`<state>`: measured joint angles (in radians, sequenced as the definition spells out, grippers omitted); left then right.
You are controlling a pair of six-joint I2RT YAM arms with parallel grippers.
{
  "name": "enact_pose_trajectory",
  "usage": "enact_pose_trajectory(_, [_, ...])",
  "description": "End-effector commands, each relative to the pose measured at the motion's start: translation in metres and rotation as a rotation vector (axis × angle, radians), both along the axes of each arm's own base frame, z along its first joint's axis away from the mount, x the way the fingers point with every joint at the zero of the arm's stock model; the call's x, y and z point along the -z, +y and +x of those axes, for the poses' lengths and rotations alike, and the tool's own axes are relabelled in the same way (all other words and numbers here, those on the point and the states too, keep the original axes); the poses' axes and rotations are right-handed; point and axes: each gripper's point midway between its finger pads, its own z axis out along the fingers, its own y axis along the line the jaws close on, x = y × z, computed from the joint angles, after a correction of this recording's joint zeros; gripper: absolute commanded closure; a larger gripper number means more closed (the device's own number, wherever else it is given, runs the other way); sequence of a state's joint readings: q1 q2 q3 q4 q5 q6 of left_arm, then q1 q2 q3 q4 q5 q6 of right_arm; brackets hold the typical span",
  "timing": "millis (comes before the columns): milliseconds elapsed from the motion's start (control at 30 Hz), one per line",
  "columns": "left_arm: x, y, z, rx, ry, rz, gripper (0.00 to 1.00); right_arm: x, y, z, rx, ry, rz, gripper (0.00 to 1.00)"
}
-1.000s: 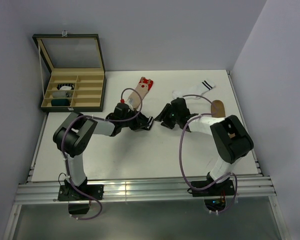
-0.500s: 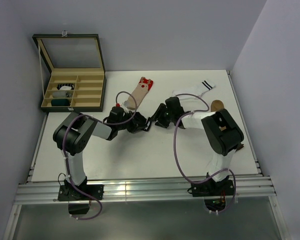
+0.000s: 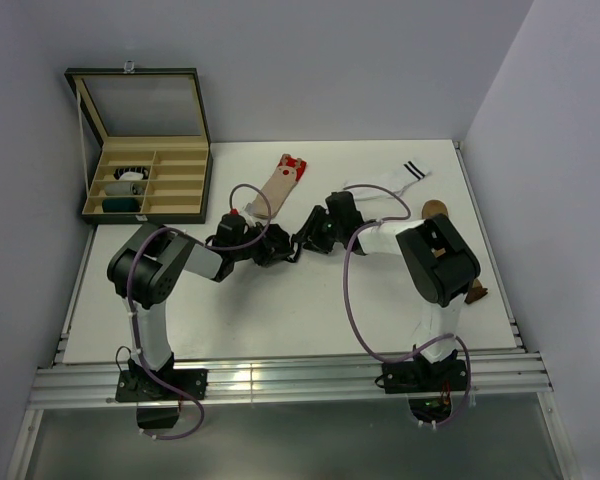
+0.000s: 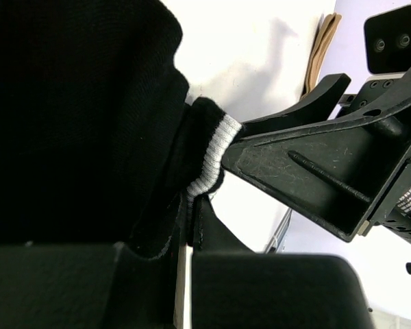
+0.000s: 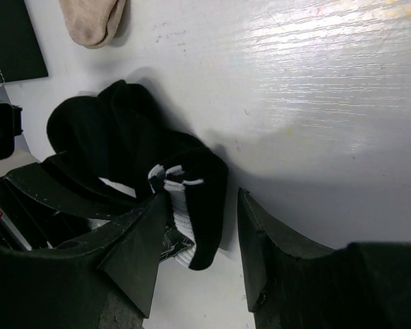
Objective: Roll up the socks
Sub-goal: Roll the sock at the center of the board.
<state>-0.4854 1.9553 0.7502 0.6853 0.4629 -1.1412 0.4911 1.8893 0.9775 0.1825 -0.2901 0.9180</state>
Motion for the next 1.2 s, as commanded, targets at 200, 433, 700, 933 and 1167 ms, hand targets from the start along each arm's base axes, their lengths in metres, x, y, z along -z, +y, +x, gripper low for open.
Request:
enact_pose_trajectory(200, [0.072, 0.03, -0.036, -0.02, 0.223, 0.175, 0.99, -0.022, 0.01, 0.002, -0.032, -0.114, 0.059, 0.49])
enact_pose_trajectory(433, [0.07, 0.031, -0.035, -0.022, 0.216, 0.177, 0.99, -0.014, 0.011, 0.006, -0.037, -0.098, 0.04, 0.51])
enact_pose_trajectory(700, [0.071, 0.029, -0.035, -0.017, 0.215, 0.172, 0.99, -0.001, 0.016, 0.006, -0.072, -0.058, 0.019, 0.64])
enact_pose_trajectory(933, [0.063, 0.028, -0.033, -0.013, 0.181, 0.161, 0.94, 0.011, 0.01, 0.003, -0.076, -0.034, -0.03, 1.0])
enact_pose_trajectory(1167, [0.038, 0.022, -0.02, -0.009, 0.068, 0.194, 0.65, 0.009, -0.016, 0.001, -0.029, -0.027, -0.175, 1.0])
